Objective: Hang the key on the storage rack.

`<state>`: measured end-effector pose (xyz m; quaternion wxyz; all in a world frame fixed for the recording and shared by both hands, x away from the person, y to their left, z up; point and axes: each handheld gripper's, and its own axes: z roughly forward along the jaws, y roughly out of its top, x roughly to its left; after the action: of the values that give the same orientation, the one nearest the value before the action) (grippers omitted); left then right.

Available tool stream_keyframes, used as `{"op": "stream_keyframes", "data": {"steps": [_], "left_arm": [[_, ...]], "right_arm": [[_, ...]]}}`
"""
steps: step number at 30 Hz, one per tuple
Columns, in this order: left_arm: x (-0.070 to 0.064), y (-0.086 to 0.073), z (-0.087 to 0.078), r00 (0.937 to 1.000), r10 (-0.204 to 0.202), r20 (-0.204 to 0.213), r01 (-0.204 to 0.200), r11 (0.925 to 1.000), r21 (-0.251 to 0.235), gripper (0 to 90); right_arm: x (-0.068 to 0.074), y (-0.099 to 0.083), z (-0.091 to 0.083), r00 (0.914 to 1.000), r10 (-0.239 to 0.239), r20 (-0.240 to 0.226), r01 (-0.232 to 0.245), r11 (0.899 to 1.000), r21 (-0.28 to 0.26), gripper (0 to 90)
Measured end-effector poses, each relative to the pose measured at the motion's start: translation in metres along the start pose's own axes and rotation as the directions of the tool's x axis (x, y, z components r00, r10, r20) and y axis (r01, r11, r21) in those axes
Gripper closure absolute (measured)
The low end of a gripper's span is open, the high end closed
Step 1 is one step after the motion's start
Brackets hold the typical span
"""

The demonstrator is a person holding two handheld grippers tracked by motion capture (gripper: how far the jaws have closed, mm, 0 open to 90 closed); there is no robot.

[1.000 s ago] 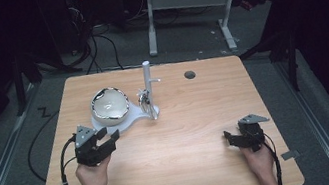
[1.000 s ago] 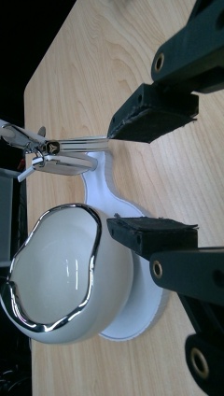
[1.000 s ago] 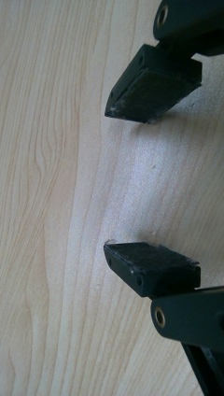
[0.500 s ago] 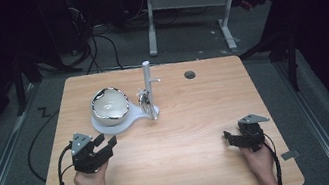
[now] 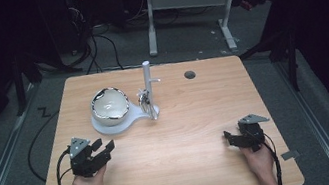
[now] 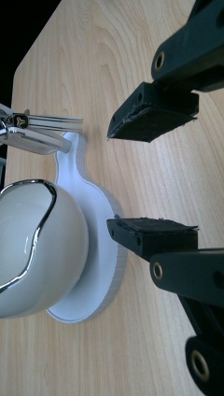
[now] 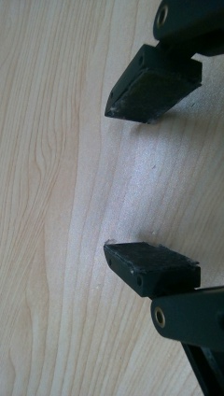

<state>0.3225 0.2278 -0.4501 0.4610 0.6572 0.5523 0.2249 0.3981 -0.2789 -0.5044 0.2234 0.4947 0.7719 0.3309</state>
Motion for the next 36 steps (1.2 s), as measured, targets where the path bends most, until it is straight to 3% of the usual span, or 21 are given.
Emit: {"op": "stream_keyframes", "data": {"steps": [24, 36], "left_arm": [[0.015, -0.019, 0.01, 0.9986, -0.032, -0.043, 0.035, 0.9967, 0.074, 48.7], [0.018, -0.028, 0.017, 0.9971, -0.019, -0.074, 0.028, 0.9921, 0.123, 48.0]], "right_arm": [[0.0, 0.0, 0.0, 1.0, 0.0, 0.0, 0.0, 1.0, 0.0, 29.1], [0.0, 0.0, 0.0, 1.0, 0.0, 0.0, 0.0, 1.0, 0.0, 29.1]]}}
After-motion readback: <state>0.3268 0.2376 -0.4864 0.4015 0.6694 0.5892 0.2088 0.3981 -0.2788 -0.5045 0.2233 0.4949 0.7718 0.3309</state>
